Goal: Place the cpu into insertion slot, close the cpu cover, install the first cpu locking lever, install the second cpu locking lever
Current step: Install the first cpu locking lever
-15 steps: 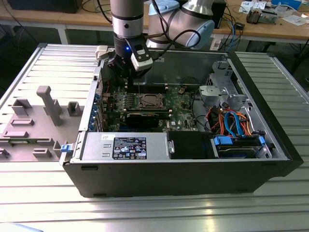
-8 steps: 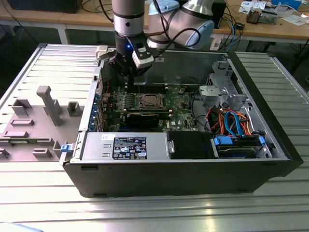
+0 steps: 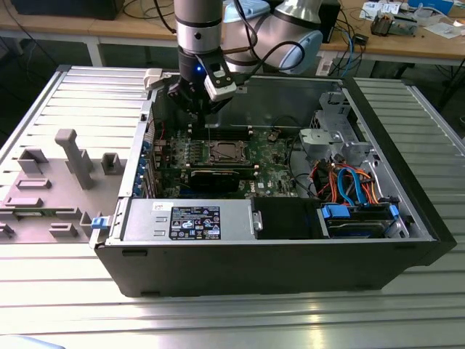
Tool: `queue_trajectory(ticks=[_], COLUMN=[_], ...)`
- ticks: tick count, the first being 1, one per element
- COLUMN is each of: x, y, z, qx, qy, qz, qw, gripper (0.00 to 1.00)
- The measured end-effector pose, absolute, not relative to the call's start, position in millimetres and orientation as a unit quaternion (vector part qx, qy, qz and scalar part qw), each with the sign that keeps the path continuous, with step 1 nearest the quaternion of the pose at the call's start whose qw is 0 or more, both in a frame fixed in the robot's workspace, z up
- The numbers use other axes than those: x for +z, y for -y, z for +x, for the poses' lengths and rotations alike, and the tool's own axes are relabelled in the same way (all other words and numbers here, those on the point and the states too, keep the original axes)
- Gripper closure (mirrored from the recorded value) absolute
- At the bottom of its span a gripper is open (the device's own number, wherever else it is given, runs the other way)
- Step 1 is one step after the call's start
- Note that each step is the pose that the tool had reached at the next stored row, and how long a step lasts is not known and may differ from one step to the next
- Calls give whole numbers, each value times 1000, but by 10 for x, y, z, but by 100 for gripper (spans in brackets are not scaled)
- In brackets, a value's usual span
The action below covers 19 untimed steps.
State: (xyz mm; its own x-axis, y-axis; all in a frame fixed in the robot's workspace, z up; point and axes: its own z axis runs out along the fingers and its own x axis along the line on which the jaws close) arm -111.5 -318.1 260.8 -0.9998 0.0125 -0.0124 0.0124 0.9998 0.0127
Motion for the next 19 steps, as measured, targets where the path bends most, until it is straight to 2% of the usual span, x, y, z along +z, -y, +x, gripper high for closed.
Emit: queue_trajectory(ticks=[19], x=[2588], y=[3094], z=[-975], qx=[6], qy=[-1000], qz=[5], qw=[6], gripper=[89])
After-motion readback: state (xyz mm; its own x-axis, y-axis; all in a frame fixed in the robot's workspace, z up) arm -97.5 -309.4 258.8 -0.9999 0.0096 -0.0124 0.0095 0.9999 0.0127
